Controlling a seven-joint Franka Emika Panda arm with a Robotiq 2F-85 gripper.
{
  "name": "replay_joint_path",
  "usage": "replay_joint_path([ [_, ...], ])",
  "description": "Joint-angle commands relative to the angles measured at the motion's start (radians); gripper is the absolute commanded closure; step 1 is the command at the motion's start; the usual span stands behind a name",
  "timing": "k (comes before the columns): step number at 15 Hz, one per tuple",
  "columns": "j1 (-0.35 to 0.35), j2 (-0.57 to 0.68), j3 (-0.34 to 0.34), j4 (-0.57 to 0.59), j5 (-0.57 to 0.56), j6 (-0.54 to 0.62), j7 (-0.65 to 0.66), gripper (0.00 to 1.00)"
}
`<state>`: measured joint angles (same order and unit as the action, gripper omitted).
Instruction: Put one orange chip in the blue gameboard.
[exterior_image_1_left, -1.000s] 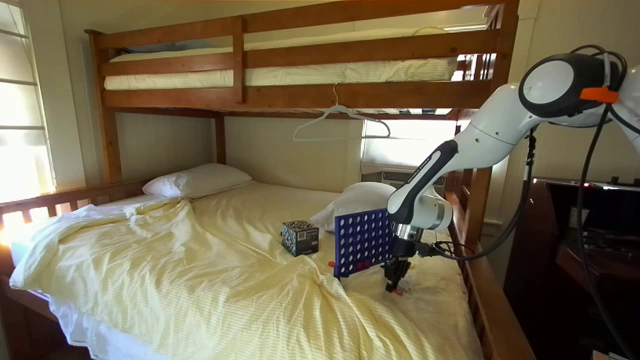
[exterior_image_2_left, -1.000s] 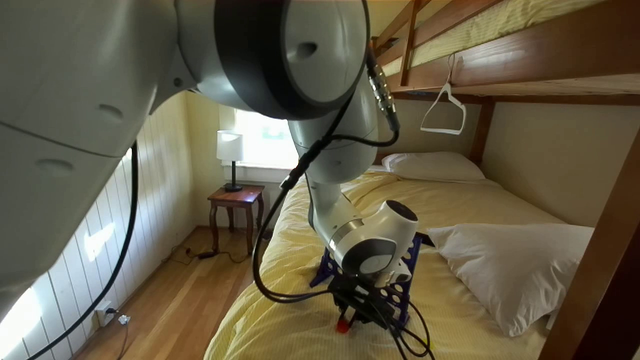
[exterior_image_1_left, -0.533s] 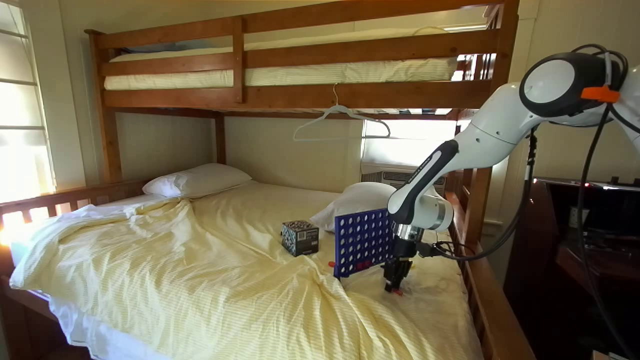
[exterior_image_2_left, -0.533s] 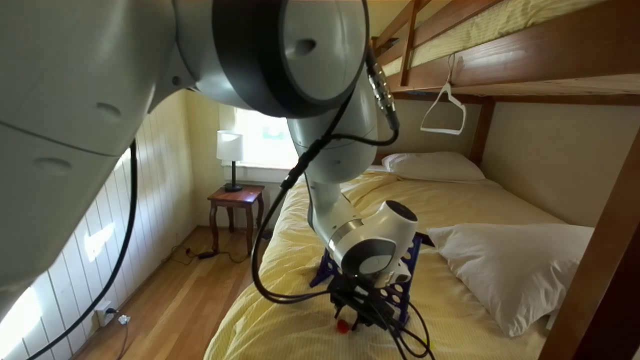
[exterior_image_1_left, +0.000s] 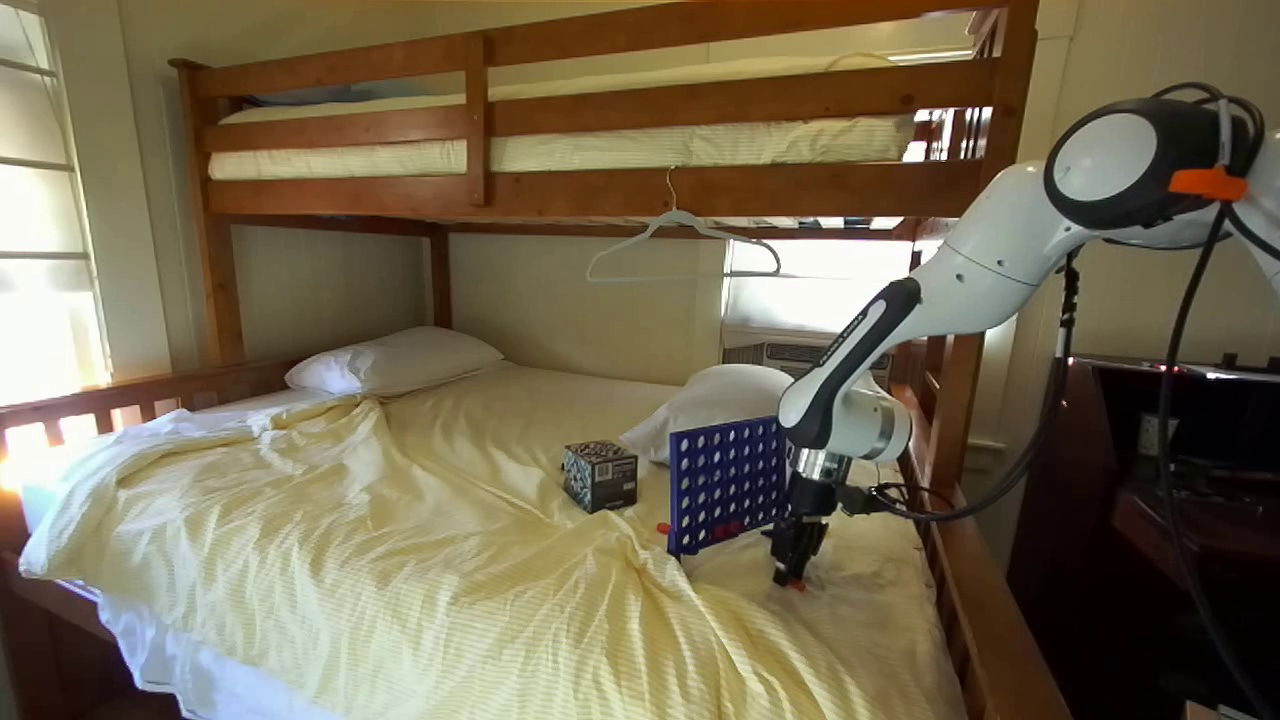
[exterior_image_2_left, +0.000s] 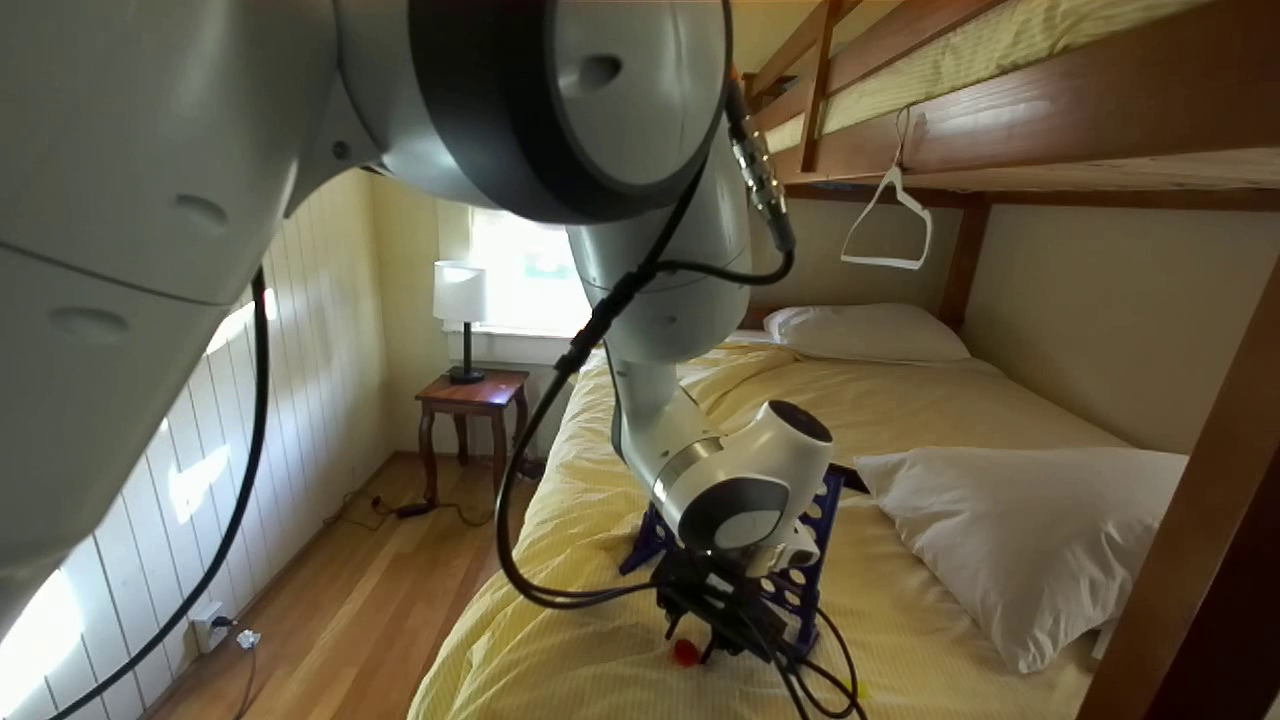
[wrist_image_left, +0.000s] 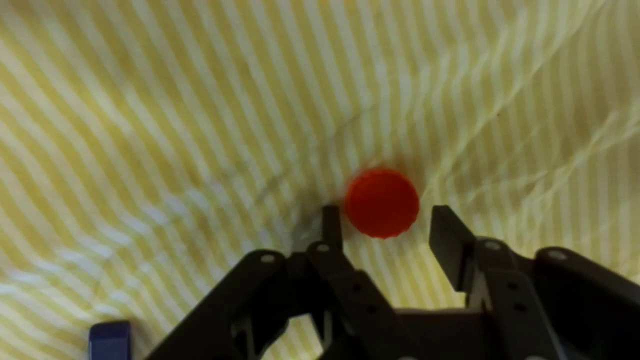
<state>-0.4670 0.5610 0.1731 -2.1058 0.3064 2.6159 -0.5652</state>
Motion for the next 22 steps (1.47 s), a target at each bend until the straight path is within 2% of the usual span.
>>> replay_joint_path([
  [1, -0.007, -0.028, 0.005, -0.029, 0.036, -0.007, -0.034, 0.80],
  [2, -0.007, -0.027, 0.005, -0.029, 0.035, -0.006, -0.034, 0.88],
  [3, -0.007, -0.027, 0.004, -0.029, 0.035, -0.006, -0.034, 0.91],
  [7, -0.005, -0.039, 0.006, -0.042, 0.038, 0.005, -0.032, 0.91],
  [13, 0.008, -0.227, 0.046, -0.203, 0.122, 0.128, -0.028, 0.91],
  [17, 0.032, -0.394, 0.098, -0.322, 0.249, 0.226, -0.060, 0.91],
  [18, 0.003, -0.432, 0.153, -0.349, 0.288, 0.280, -0.062, 0.91],
  [22, 0.024, -0.547, 0.226, -0.397, 0.427, 0.433, -0.088, 0.91],
])
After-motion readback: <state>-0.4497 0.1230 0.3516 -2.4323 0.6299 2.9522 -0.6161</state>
